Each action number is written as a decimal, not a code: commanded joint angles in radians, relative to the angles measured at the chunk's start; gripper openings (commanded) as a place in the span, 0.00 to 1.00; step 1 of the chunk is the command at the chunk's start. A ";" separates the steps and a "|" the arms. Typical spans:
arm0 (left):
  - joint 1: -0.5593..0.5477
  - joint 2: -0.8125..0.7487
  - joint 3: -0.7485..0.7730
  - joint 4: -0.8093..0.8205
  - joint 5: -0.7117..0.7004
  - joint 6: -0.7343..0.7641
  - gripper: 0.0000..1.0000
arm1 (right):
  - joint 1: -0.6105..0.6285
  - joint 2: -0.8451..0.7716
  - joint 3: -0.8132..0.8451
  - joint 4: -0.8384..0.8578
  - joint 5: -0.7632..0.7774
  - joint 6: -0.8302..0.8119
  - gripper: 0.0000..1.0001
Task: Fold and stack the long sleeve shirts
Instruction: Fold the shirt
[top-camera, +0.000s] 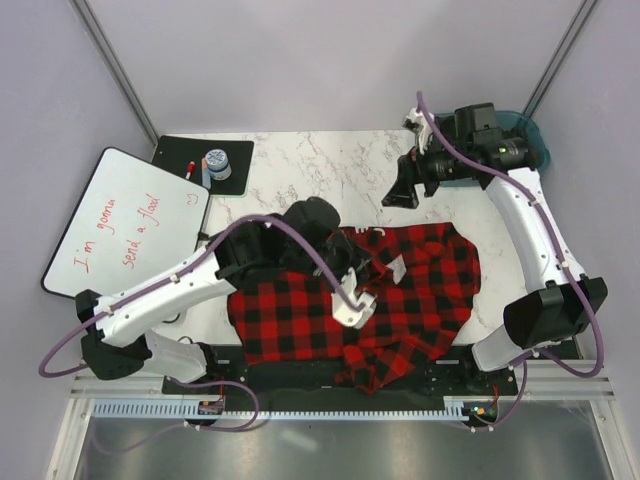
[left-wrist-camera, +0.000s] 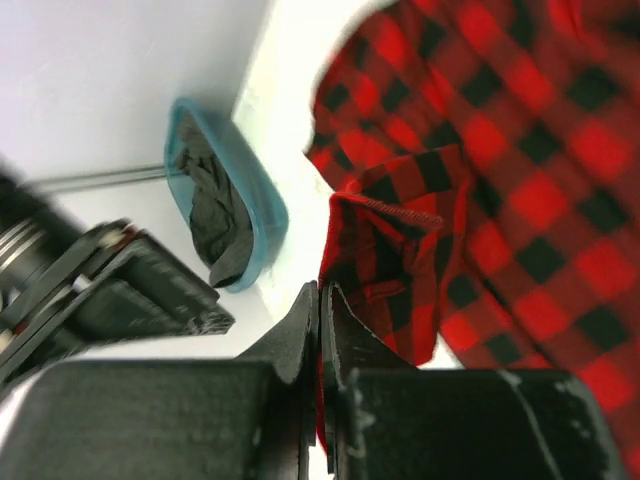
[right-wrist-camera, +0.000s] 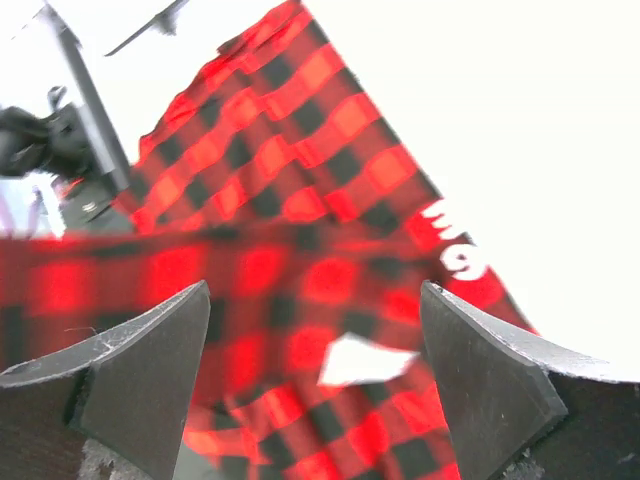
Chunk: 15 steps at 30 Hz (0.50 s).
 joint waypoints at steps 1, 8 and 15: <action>-0.015 0.089 0.245 -0.019 0.127 -0.486 0.02 | -0.071 0.051 0.068 -0.030 -0.003 -0.100 0.92; -0.026 0.236 0.379 -0.012 0.259 -1.072 0.02 | -0.113 0.124 -0.003 -0.055 0.023 -0.235 0.88; -0.026 0.316 0.408 0.036 0.307 -1.300 0.02 | -0.113 0.201 -0.138 -0.080 0.000 -0.343 0.72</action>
